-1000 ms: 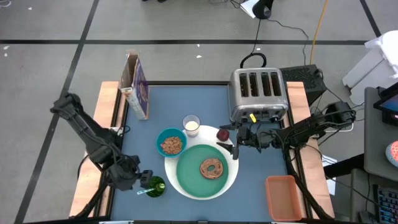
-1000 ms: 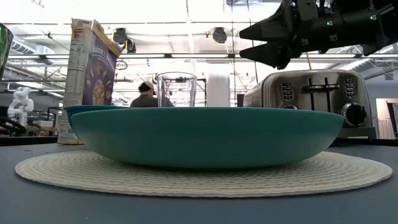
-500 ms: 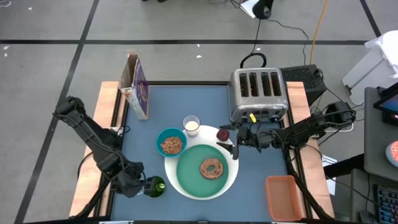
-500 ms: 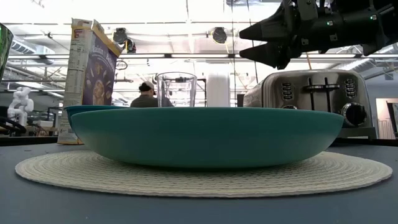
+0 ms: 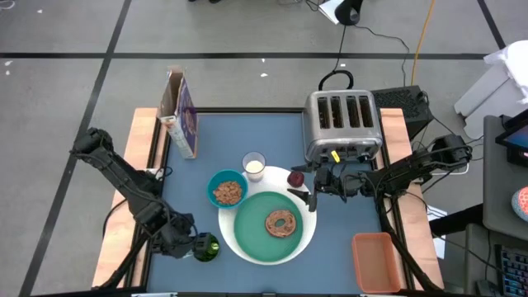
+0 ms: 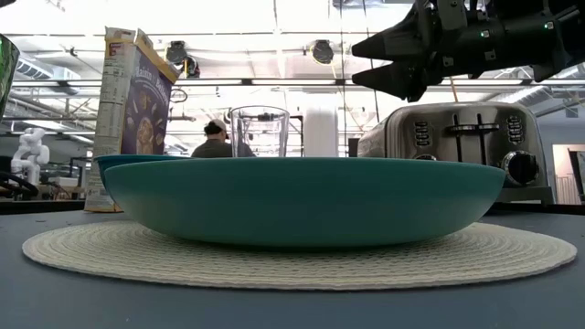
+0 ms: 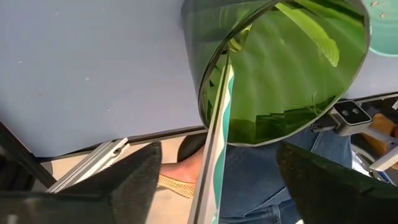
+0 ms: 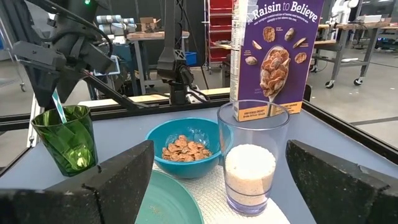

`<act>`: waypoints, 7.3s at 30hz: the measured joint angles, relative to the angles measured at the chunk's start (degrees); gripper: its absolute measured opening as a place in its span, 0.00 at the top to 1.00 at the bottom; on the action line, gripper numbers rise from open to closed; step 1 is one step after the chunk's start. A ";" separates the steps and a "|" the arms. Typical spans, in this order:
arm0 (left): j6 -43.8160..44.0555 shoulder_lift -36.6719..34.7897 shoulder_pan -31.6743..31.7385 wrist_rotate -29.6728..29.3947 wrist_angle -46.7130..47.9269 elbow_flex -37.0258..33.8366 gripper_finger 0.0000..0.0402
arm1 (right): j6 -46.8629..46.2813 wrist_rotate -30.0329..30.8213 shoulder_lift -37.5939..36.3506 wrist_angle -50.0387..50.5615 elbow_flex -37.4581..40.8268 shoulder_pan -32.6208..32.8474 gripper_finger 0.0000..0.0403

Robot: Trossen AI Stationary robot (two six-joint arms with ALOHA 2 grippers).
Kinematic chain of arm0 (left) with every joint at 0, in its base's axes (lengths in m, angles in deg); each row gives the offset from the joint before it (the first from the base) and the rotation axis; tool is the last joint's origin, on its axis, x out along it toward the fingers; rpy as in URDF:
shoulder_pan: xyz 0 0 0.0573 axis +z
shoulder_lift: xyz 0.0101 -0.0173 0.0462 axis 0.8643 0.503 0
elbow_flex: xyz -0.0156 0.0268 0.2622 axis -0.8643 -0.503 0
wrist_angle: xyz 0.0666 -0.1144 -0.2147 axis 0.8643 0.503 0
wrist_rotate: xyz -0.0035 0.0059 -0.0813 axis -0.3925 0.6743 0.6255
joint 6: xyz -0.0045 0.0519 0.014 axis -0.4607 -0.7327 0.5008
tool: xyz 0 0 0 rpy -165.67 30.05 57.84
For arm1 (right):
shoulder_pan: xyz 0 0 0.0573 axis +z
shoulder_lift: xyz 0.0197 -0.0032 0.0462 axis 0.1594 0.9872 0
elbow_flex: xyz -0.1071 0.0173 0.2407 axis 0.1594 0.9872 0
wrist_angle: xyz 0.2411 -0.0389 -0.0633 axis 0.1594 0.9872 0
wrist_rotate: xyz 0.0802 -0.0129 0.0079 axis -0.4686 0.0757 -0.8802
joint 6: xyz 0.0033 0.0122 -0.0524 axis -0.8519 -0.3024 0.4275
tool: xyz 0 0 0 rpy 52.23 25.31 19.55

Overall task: Arrange a breakfast setting
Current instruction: Put the blue spoon to the left of the blue bowl

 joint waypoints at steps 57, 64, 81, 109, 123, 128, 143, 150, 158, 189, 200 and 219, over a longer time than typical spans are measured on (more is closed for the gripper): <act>-0.46 -0.02 -0.06 3.42 -3.62 -0.02 0.75 | 0.04 0.00 0.01 0.02 0.00 0.00 0.11; -0.61 -0.04 -0.03 3.40 -3.86 -0.02 0.87 | 0.04 0.00 0.00 0.00 0.00 -0.02 0.11; -1.81 -0.04 -0.03 3.40 -6.74 -0.02 0.87 | 0.66 0.00 0.02 0.02 0.00 -0.02 0.11; -2.86 -15.38 -0.08 3.29 -4.33 0.15 0.87 | 0.66 0.02 0.02 0.00 0.00 -0.02 0.11; -10.92 -24.07 -0.10 -6.68 6.66 0.15 0.87 | 0.63 0.02 0.02 0.00 0.00 -0.02 0.11; -10.72 -25.76 -0.10 -14.13 18.13 0.15 0.87 | 0.63 0.02 0.02 -0.02 0.00 -0.02 0.11; -2.03 -24.29 -0.02 -29.65 34.90 -7.14 0.87 | 0.63 0.02 0.02 -0.02 0.00 0.00 0.11; -1.38 -24.23 2.47 -33.19 19.80 -19.83 0.87 | 0.61 0.02 0.02 -0.04 0.00 -0.01 0.11; -1.22 -24.02 5.63 -36.07 4.24 -31.00 0.87 | 0.43 0.11 0.02 -0.02 0.00 0.00 0.11; -1.09 -22.49 7.16 -32.48 -11.88 -37.57 0.87 | -1.51 0.20 0.02 -0.04 -0.02 0.00 0.11; -1.51 -14.25 7.97 -30.65 -14.06 -37.59 0.87 | -1.51 0.20 0.02 -0.31 -0.02 0.00 0.11; -4.59 -14.19 7.97 -30.72 -14.61 -37.59 0.74 | -1.09 0.20 0.02 -0.46 -0.02 -0.02 0.11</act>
